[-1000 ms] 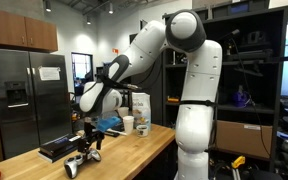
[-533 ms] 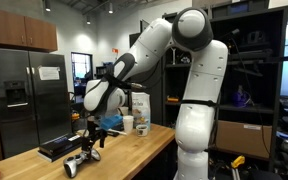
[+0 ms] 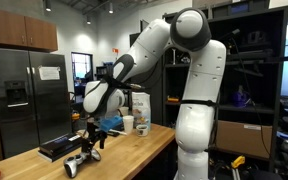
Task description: Put the console on top of the black box.
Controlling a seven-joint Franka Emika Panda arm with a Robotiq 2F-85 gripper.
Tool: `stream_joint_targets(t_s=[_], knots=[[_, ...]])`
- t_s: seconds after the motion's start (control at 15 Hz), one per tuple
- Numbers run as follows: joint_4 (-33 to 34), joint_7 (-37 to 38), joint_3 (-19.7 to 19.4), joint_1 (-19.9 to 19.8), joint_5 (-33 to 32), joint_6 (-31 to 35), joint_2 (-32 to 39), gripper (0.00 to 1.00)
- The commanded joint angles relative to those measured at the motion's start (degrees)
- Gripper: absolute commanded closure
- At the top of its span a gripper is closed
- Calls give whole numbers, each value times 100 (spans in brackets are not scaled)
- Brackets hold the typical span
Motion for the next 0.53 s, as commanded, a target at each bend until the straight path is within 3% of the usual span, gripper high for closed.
stream_joint_targets(t_s=[0.0,0.47], knots=[[5,255,9,-85,-185,110,42,0],[-52,300,-74,-201,-119,721,397,0]])
